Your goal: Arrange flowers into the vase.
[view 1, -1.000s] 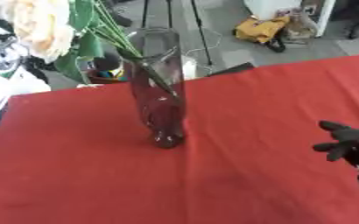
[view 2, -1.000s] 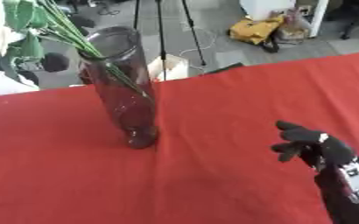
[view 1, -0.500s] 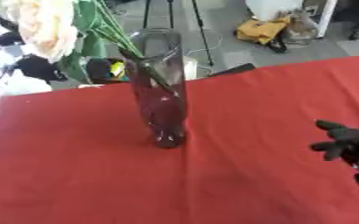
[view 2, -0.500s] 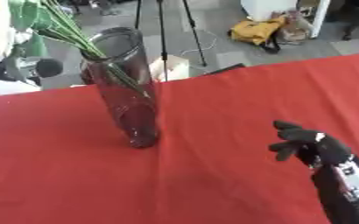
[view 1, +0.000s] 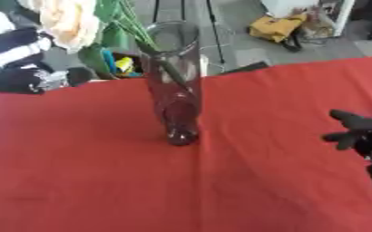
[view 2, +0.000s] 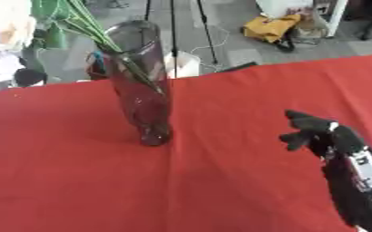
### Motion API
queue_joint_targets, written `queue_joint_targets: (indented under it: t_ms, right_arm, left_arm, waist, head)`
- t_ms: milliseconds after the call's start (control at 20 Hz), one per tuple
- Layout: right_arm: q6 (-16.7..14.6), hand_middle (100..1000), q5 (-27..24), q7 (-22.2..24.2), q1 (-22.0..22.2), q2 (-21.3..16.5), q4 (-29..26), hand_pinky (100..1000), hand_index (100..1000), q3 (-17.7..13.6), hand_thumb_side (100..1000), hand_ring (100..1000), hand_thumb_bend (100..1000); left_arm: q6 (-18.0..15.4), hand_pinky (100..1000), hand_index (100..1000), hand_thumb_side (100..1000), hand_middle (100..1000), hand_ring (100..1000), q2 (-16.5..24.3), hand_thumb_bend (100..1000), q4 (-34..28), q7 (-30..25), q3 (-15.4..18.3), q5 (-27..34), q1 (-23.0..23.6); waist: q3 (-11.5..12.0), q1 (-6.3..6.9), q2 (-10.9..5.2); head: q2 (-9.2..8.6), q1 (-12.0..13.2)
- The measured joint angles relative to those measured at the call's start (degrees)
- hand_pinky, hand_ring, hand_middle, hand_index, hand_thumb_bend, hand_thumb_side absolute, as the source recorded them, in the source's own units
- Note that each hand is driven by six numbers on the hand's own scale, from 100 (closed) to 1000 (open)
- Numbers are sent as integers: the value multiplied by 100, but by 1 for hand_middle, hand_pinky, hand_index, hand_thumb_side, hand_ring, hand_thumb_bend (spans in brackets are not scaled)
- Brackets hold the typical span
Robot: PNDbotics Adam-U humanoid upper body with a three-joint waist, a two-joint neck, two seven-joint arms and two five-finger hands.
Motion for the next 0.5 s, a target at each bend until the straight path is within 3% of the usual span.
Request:
queue_joint_targets:
  t_ms: [300, 500]
  right_arm:
    - [-43, 470, 6, -89, -48, 86, 0, 704, 731, -48, 1000, 879, 100]
    - [-42, 470, 9, -123, -49, 96, 0, 704, 731, -67, 1000, 879, 100]
  left_arm:
    - [426, 868, 1000, 1000, 912, 885, 113, 397, -923, 155, 233, 264, 859]
    - [647, 868, 1000, 1000, 912, 885, 126, 397, -1276, 226, 309, 322, 1017]
  waist:
    - [111, -89, -100]
    - [116, -96, -101]
  head:
    - [50, -46]
    - [83, -50]
